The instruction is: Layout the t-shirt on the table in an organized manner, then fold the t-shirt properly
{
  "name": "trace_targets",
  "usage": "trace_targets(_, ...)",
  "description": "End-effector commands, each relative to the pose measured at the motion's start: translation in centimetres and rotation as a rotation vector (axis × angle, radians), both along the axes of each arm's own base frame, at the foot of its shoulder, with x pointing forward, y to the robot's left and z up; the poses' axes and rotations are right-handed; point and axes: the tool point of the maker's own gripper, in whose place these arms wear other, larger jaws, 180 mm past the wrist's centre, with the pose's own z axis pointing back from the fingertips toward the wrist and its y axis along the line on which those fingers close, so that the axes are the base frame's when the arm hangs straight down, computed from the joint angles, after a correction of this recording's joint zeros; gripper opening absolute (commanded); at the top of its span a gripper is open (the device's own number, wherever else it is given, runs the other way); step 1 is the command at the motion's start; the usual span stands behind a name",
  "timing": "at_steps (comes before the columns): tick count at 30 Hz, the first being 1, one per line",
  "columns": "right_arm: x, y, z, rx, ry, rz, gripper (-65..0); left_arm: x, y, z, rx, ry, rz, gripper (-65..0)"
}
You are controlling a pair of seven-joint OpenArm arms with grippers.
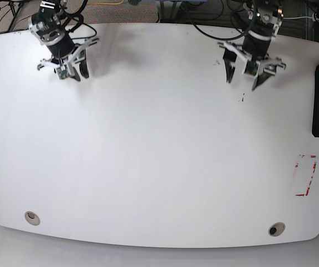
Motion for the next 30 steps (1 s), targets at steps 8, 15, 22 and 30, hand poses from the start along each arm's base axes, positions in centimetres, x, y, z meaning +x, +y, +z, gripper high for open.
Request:
trace_targets(8, -7.6, 0.5, 0.7, 0.05, 0.134, -0.008, -52.0, -12.3, -1.8, -2.2, -0.087, 0.287, -0.069, -26.7)
trace_targets(15, -14.3, 2.0, -0.5, 0.129, 0.295, -0.065, -52.0, -17.4, -1.8, -2.2, -0.156, 0.403, -0.031, -26.7)
trace_targets(22, -19.6, 3.9, -1.7, 0.181, 0.435, -0.11, -52.0, -21.9, -1.1, -4.7, -0.16, 0.556, -0.011, -26.7)
trace_targets(30, -24.8, 6.4, -5.6, 0.232, 0.618, -0.063, -52.0, -25.6, 1.8, -10.6, -0.138, 0.722, -0.002, -26.7)
